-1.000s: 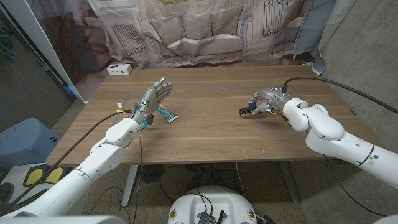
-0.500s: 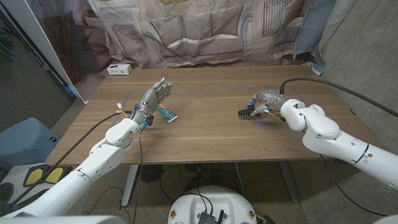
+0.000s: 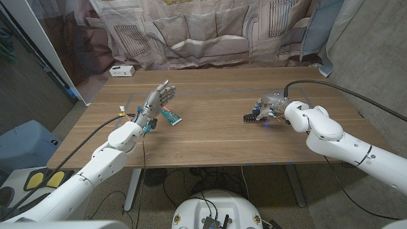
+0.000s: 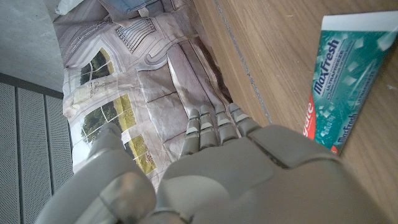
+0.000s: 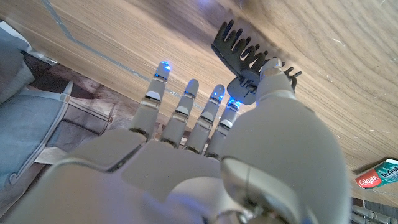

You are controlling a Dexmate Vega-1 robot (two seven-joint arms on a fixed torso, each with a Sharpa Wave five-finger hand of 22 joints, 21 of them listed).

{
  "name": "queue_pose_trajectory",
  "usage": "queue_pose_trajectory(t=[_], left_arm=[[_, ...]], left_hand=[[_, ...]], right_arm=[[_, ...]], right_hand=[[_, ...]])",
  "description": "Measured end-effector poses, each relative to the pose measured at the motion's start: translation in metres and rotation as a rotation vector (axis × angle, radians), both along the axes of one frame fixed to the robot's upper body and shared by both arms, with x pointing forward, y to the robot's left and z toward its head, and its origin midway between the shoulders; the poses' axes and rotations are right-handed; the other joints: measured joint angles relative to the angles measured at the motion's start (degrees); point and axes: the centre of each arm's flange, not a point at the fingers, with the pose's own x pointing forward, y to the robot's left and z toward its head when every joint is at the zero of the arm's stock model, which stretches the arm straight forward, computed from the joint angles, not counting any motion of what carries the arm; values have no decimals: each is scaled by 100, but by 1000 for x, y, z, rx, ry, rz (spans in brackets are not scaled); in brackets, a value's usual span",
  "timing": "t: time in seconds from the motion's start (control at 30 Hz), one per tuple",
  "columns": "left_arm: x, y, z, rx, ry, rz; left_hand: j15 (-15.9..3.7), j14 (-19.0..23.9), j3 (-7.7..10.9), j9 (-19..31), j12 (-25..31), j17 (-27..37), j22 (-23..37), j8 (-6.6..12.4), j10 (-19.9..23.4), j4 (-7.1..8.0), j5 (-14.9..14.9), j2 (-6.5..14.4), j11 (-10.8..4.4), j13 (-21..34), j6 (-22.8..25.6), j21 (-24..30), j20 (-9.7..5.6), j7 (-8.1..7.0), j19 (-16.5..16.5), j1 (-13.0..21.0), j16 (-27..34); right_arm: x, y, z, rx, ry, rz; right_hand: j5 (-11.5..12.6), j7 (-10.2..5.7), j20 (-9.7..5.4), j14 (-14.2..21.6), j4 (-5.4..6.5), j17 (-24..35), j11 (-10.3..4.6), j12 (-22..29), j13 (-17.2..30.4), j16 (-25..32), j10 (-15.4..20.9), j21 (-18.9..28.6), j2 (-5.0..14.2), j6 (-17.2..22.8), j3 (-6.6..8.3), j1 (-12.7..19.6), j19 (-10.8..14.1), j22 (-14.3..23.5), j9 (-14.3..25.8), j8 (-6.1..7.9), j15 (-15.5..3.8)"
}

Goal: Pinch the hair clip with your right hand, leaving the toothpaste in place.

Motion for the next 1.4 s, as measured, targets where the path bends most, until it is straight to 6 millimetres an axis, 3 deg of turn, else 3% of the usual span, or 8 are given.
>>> queue_pose_trajectory(t=[1.4], left_arm=[[2, -4, -2, -2, 4, -4]], left_hand=[[0, 0, 0, 0, 0, 0, 0, 0, 22, 0, 0, 30, -22, 0, 0, 0, 0, 0, 0, 30, 0]], right_arm=[[9, -4, -7, -14, 43, -36]], right_hand=[[0, -2, -1, -156, -23, 2, 49, -25, -26, 0, -118, 1, 55, -69, 7, -70, -122, 0, -4, -143, 12]])
